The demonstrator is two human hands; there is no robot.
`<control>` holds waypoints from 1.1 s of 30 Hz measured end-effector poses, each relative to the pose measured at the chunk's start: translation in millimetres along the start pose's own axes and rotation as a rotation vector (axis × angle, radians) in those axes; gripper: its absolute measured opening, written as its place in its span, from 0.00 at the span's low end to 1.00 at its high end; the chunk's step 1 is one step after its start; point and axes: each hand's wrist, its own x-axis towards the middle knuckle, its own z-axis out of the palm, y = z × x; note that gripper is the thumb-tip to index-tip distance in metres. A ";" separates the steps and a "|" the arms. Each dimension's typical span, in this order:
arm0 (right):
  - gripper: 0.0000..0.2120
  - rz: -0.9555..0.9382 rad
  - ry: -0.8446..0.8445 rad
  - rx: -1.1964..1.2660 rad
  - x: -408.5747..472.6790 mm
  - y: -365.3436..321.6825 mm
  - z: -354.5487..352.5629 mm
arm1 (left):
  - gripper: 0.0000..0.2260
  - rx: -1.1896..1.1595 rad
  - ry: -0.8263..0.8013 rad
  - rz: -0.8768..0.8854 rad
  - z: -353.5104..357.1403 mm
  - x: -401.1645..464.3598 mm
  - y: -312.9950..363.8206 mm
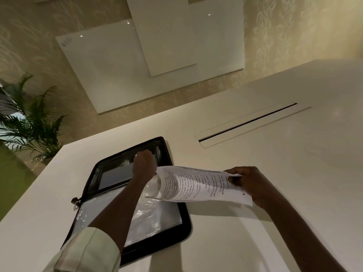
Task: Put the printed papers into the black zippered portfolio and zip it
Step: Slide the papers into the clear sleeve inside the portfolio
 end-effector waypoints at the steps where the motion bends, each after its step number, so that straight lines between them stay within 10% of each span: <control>1: 0.16 0.006 -0.001 0.000 0.9 0.1 -0.3 | 0.05 -0.004 0.007 0.026 -0.1 -1.4 1.1; 17: 0.10 0.092 -0.020 -0.003 9.6 -6.9 5.0 | 0.12 -0.295 0.289 0.210 28.3 -49.9 3.5; 33: 0.16 0.145 -0.057 -0.032 3.3 -2.3 14.8 | 0.03 -0.077 0.168 0.163 31.5 -105.7 -36.1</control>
